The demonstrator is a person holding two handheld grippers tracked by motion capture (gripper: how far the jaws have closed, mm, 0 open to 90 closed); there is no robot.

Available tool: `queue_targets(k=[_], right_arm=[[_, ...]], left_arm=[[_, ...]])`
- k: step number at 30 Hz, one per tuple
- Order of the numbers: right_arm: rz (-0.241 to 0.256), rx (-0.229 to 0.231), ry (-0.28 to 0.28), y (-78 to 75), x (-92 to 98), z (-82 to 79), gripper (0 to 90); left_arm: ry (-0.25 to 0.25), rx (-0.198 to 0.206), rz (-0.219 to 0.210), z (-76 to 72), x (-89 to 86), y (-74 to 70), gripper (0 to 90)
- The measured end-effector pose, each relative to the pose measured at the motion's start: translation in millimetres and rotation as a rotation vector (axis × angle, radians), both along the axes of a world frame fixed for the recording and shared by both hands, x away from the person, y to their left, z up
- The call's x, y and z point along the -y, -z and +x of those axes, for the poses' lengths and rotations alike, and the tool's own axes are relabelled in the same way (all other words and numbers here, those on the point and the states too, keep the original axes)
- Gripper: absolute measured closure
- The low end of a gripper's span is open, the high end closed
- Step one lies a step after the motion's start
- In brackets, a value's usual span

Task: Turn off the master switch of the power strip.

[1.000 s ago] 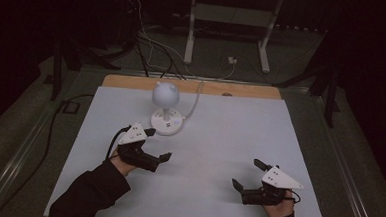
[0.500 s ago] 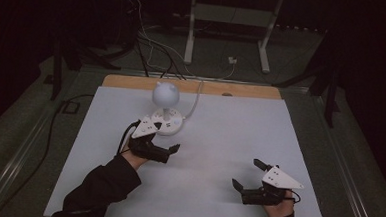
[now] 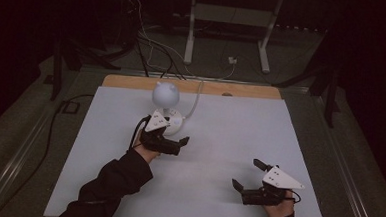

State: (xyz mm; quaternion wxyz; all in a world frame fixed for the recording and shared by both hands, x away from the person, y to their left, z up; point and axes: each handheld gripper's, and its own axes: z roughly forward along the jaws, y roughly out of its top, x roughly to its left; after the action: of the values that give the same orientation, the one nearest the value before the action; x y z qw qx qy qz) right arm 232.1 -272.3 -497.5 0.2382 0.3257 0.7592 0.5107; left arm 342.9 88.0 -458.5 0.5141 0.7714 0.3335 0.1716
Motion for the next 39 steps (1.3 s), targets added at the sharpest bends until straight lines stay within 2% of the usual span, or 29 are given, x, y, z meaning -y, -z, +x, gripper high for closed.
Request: queue_targets(k=[7, 9, 14, 20, 22, 23, 26, 32, 35, 38, 39], right_arm=[[0.005, 0.001, 0.001, -0.4, 0.7, 0.0, 0.0], [0.008, 0.000, 0.002, -0.6, 1.0, 0.0, 0.0], [0.010, -0.003, 0.003, -0.5, 1.5, 0.0, 0.0], [0.012, -0.002, 0.003, -0.9, 2.1, -0.4, 0.0], [0.013, -0.003, 0.002, -0.5, 2.5, -0.3, 0.0], [0.011, -0.003, 0.002, -0.7, 2.2, -0.8, 0.0], [0.014, -0.003, 0.002, -1.1, 2.4, -0.6, 0.0], [0.019, -0.004, 0.002, -1.4, 2.8, -0.7, 0.0], [0.017, -0.006, 0.000, -0.8, 3.0, -0.8, 0.0], [0.020, -0.008, 0.001, -0.5, 3.6, -0.2, 0.0], [0.020, -0.008, 0.001, -0.5, 3.6, -0.2, 0.0]], left_arm=[[-0.102, 0.012, 0.046, 10.2, 10.2, 4.5, 0.4], [-0.110, 0.009, 0.044, 13.3, 10.4, 6.4, 0.4], [-0.168, -0.002, 0.014, 21.6, 11.9, 11.8, 0.4], [-0.213, 0.038, 0.045, 25.8, 16.2, 16.0, 5.8], [-0.228, 0.049, 0.054, 26.5, 17.3, 17.3, 9.4], [-0.232, 0.049, 0.055, 26.8, 17.8, 18.0, 15.3], [-0.234, 0.058, 0.064, 27.4, 19.6, 20.6, 19.8], [-0.252, 0.068, 0.074, 30.5, 19.4, 24.5, 44.2], [-0.280, 0.074, 0.091, 32.6, 20.5, 26.4, 54.8], [-0.297, 0.075, 0.097, 35.1, 21.0, 28.7, 63.9], [-0.302, 0.071, 0.098, 36.1, 20.9, 29.6, 63.9]])
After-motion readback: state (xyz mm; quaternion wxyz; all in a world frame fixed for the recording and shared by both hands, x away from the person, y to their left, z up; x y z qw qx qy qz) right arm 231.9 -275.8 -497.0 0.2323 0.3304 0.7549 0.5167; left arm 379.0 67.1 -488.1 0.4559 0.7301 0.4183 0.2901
